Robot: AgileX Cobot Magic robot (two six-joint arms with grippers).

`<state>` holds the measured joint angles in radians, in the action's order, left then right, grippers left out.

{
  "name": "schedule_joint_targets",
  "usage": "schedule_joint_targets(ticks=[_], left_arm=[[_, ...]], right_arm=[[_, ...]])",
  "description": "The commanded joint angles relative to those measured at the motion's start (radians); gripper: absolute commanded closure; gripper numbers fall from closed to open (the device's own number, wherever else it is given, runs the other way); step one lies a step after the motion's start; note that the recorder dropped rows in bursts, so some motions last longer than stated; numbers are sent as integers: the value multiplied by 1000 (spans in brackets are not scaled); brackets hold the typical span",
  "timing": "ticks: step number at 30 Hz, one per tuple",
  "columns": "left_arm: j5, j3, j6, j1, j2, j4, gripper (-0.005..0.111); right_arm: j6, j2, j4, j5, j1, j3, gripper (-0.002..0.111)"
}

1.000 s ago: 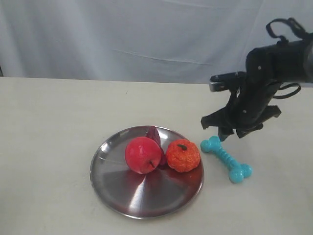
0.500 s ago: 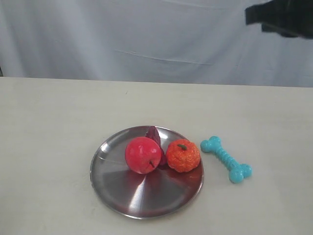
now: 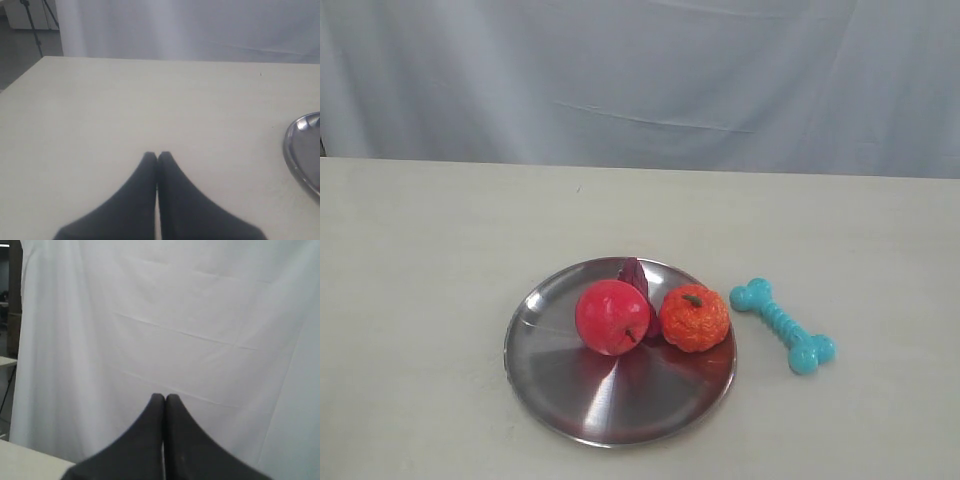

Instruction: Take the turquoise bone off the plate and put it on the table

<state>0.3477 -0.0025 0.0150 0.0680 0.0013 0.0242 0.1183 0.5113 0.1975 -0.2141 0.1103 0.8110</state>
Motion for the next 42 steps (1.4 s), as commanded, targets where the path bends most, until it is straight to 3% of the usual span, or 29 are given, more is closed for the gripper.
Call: schedule_joint_targets(ticks=[1, 14, 33, 42], left_arm=[[-5, 3, -4, -8, -1, 1, 107], [-5, 3, -4, -8, -1, 1, 107], [-5, 3, -4, -8, -1, 1, 107], [-5, 3, -4, -8, -1, 1, 107]], right_arm=[[74, -173, 13, 50, 1, -107, 109], [0, -462, 22, 32, 1, -211, 109], [-9, -509, 50, 23, 1, -211, 109], [53, -511, 52, 18, 186, -229, 109]])
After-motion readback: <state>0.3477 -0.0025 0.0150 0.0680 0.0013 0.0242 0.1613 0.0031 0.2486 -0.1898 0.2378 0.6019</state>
